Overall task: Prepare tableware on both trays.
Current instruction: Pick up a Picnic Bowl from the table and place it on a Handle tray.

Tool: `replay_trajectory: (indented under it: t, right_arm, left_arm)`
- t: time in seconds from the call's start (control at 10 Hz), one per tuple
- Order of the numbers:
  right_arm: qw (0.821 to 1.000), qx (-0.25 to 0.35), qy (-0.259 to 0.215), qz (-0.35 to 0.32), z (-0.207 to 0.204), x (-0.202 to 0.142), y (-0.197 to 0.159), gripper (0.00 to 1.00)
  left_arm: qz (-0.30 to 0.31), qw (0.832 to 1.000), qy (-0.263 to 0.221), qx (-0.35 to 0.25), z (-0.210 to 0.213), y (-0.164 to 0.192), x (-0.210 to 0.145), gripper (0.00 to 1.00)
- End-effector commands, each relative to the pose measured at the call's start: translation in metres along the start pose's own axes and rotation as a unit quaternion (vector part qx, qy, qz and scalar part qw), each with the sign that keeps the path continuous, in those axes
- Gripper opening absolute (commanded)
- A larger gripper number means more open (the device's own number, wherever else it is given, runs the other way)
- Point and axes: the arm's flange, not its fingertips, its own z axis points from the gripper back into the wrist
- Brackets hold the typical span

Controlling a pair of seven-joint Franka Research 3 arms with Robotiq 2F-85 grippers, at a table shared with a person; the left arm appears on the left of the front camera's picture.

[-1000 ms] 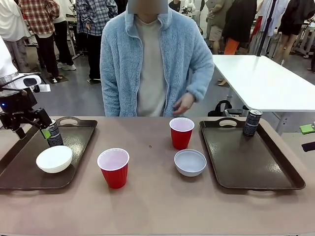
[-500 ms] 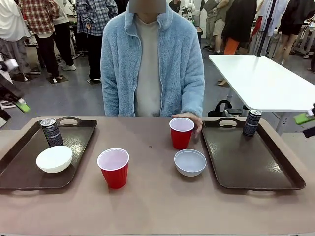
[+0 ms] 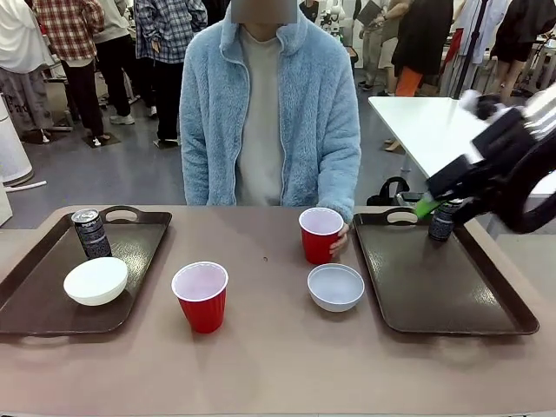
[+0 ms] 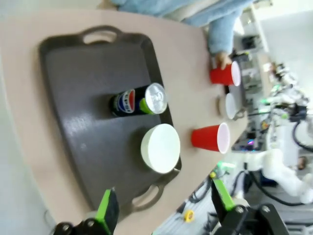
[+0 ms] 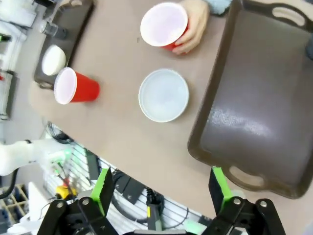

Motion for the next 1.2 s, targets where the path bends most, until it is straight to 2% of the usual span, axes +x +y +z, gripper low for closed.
replay_trajectory:
  t: [0.0,0.2,0.3,0.4,0.6,0.7,0.9,1.1]
  right_arm:
    - [0.998,-0.056,0.04,-0.007,-0.041,0.026,0.016,1.0]
    - [0.996,-0.083,0.043,-0.008,-0.065,0.037,0.026,1.0]
    - [0.998,-0.047,0.031,0.008,-0.049,0.015,0.026,1.0]
    - [0.998,-0.047,0.031,0.008,-0.049,0.015,0.026,1.0]
    - [0.998,-0.055,0.037,0.008,-0.062,0.024,0.026,1.0]
    - [0.992,-0.112,0.047,-0.023,-0.063,0.018,0.018,1.0]
    - [0.975,-0.218,0.021,-0.041,-0.088,0.046,0.017,1.0]
    - [0.968,-0.247,0.016,-0.048,-0.107,0.069,0.007,1.0]
  left_arm:
    - [0.019,0.999,-0.021,-0.031,0.013,0.029,0.001,1.0]
    - [0.025,0.998,-0.023,-0.054,0.014,0.053,-0.002,1.0]
    - [0.011,0.998,-0.019,-0.062,0.014,0.056,-0.006,1.0]
    - [0.042,0.998,-0.021,-0.034,0.009,0.052,-0.012,1.0]
    - [0.042,0.998,-0.021,-0.034,0.009,0.052,-0.012,1.0]
    - [0.042,0.998,-0.021,-0.034,0.009,0.052,-0.012,1.0]
    - [0.042,0.998,-0.021,-0.034,0.009,0.052,-0.012,1.0]
    - [0.042,0.998,-0.021,-0.034,0.009,0.052,-0.012,1.0]
